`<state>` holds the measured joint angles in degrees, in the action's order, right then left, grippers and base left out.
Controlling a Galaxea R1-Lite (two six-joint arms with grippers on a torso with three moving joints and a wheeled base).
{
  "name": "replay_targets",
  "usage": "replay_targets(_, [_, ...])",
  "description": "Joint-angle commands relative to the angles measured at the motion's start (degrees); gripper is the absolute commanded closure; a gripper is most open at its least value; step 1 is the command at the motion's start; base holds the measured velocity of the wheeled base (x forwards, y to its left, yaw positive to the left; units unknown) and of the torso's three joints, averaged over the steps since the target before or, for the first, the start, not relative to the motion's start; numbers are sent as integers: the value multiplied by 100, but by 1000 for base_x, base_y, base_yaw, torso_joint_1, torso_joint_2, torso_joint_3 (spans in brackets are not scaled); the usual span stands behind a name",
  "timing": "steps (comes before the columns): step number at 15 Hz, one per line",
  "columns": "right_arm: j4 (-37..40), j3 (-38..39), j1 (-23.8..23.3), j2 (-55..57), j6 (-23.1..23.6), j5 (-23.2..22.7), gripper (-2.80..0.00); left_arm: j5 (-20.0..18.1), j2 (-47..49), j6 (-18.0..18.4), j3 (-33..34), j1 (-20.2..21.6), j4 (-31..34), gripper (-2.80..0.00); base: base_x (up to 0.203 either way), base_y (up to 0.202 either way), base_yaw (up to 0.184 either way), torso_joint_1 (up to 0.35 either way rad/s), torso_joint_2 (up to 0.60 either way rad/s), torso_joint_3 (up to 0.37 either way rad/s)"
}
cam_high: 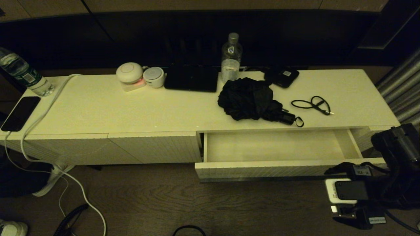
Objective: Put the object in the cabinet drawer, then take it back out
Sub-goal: Open the drawer
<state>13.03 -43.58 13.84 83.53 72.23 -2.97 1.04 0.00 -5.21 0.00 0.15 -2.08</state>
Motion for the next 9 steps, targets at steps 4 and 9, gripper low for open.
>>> replay_targets(4, [134,-496,172,16,-93,12,0,2,-9,-7,0,3,-2,0,0,0,0,0,0,0])
replay_targets(9, [159,-1263,432,936,-158,32,0,2,-9,-7,0,3,-2,0,0,0,0,0,0,0])
